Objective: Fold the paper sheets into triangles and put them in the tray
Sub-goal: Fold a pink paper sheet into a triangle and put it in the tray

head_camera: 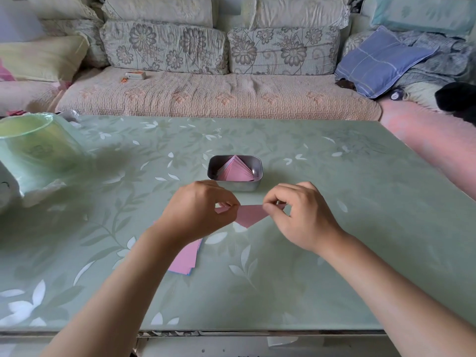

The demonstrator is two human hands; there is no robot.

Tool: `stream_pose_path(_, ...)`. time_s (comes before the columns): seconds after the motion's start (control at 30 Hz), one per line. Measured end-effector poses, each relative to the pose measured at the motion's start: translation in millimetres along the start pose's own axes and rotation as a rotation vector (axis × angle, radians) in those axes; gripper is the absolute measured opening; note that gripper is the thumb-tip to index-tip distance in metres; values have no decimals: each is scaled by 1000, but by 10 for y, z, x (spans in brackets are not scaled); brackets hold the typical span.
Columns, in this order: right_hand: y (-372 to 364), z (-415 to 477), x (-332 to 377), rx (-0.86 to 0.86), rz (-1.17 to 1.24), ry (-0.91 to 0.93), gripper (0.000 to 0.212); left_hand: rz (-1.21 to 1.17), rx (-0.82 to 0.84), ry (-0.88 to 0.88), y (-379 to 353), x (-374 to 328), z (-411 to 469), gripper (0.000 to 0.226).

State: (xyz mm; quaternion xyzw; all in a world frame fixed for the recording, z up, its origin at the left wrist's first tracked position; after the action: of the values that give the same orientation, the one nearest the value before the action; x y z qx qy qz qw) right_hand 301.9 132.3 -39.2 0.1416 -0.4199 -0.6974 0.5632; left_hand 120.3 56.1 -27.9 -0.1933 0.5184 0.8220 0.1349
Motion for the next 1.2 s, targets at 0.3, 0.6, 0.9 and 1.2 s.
stream_pose_path(0.3, 42, -18, -116, 1, -29, -41, 11, 125, 52, 159, 121, 319, 61, 9)
stream_pose_path(0.6, -21, -1, -103, 51, 34, -28, 12, 9, -103, -50, 18, -45, -9, 15)
stream_pose_path(0.9, -19, -7, -95, 26, 84, -65, 12, 27, -51, -99, -229, -72, 5, 14)
stream_pose_path(1.2, 56, -22, -169, -63, 40, -136, 9, -87, -6, 297, -248, 217, 82, 10)
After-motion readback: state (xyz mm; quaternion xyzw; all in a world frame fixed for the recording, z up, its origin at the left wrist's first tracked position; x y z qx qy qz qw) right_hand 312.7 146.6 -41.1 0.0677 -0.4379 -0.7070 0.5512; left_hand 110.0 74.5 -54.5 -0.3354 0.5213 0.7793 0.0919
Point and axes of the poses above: each hand's wrist, its own z-axis towards the middle knuckle, its own y-axis out of the back of the hand, x = y × z, the point moved 5 cm from there along z, towards the middle knuckle, and after that the axes turned 10 degrees about y, right-handed, at the moved point
